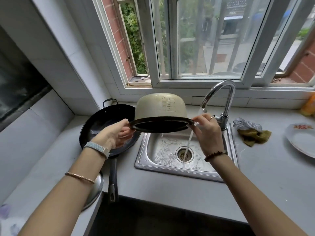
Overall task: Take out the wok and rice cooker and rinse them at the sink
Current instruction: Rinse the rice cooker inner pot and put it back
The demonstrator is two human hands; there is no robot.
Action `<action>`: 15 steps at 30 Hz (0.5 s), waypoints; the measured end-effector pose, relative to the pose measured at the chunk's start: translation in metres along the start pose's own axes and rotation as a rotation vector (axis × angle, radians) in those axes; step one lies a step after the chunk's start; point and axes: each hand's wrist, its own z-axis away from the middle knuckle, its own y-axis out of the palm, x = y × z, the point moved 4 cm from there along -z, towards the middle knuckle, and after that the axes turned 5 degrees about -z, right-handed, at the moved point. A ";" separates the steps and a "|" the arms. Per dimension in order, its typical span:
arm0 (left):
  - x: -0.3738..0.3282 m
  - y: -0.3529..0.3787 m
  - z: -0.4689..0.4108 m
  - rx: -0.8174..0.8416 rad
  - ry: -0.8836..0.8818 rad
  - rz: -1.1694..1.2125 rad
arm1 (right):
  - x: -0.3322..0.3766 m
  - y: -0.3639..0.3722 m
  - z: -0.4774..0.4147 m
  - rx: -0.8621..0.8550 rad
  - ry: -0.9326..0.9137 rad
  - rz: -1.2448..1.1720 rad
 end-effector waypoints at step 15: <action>-0.006 0.009 -0.010 -0.200 0.606 -0.120 | -0.002 -0.001 -0.018 0.007 0.324 -0.190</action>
